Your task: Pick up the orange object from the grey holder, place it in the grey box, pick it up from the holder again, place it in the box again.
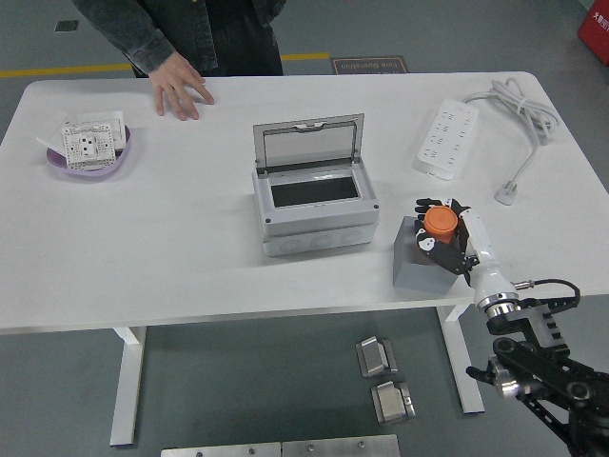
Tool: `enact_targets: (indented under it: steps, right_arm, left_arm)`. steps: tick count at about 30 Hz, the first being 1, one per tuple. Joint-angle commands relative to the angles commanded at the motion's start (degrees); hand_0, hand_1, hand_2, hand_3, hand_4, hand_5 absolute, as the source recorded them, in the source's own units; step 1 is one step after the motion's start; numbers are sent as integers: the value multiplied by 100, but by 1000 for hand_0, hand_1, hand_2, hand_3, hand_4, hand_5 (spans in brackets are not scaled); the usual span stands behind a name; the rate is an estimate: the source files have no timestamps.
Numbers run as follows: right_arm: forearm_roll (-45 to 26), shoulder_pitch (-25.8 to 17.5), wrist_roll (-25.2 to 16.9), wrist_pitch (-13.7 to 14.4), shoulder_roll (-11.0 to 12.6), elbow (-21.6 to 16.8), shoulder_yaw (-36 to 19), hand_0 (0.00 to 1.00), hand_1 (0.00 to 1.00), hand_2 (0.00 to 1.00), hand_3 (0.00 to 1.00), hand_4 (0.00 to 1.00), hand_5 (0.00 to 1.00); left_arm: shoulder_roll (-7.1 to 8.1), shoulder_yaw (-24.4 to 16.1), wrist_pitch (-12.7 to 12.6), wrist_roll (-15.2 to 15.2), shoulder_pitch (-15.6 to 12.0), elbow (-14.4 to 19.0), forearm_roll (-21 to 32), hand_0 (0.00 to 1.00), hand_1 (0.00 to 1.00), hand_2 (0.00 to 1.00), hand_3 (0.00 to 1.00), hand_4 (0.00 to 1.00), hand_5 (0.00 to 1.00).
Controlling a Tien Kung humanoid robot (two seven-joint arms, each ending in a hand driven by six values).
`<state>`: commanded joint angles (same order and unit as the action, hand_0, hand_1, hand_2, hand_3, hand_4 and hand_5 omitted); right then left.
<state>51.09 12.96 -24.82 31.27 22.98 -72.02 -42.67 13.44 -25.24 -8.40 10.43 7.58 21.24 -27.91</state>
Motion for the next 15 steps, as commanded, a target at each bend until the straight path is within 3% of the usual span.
enact_targets:
  steps: [15]
  right_arm:
    - [432,43,156,117,72,-284,-18,789,690,637,518,13,2]
  left_arm:
    - [-10,78,12,7,-27,-61,79,659,658,619,651,635,446]
